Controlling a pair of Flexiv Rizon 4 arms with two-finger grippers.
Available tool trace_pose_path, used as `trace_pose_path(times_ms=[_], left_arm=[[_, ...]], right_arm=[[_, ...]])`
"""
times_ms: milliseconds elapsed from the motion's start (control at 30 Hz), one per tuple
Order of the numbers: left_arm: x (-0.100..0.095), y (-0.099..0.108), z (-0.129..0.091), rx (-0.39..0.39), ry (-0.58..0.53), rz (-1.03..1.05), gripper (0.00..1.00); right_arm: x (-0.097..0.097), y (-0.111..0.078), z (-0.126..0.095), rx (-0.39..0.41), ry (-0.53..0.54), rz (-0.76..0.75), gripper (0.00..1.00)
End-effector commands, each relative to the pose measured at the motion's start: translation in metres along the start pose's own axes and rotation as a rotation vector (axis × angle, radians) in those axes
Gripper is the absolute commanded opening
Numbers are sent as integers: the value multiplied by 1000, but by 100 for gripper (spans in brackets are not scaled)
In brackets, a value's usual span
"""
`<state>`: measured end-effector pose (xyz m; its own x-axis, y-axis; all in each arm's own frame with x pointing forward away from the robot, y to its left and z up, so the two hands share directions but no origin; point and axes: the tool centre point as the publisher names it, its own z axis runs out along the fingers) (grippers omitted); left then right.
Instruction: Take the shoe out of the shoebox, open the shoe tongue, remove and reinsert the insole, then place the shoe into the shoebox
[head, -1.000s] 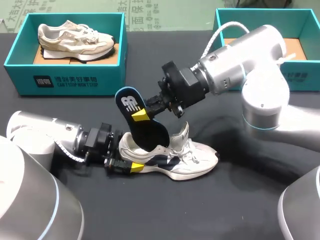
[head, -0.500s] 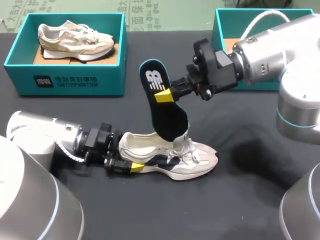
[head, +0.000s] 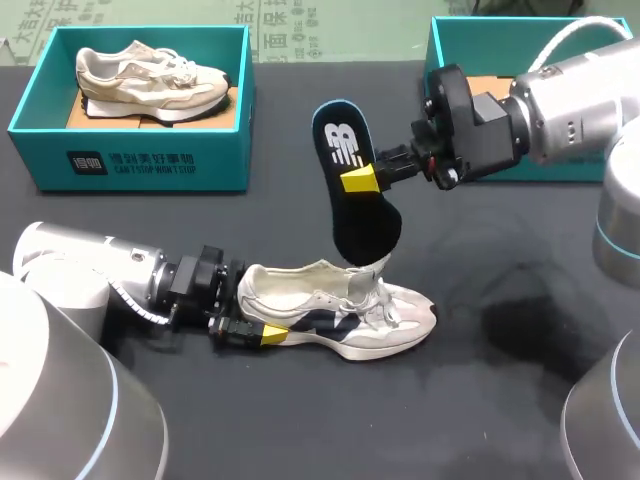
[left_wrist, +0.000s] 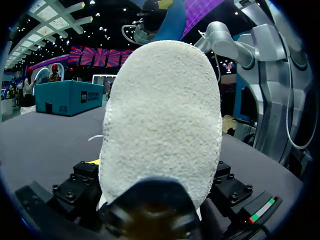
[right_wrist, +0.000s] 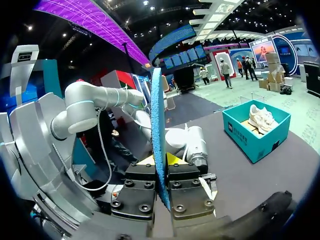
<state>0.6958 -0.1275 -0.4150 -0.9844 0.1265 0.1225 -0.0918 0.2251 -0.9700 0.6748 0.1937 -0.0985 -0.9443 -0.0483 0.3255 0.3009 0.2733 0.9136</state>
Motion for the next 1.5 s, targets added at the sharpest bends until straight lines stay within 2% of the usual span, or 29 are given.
trace_pose_path(times_ms=[33,200,300,733,933,1167,1500], left_arm=[[-1,0,0,-1,0,-1,0],[-1,0,0,-1,0,-1,0],[-1,0,0,-1,0,-1,0],[-1,0,0,-1,0,-1,0],[-1,0,0,-1,0,-1,0],[-1,0,0,-1,0,-1,0],[-1,0,0,-1,0,-1,0]], right_arm=[[44,12,-33,12,-89,3,0],[57,24,-42,-7,-97,15,0],[63,24,-47,-8,-90,144,0],[63,24,-47,-8,-90,144,0],[85,16,-77,-140,-150,180,0],[98,10,-89,-207,-137,152,0],[99,8,-83,-208,-107,160,0]])
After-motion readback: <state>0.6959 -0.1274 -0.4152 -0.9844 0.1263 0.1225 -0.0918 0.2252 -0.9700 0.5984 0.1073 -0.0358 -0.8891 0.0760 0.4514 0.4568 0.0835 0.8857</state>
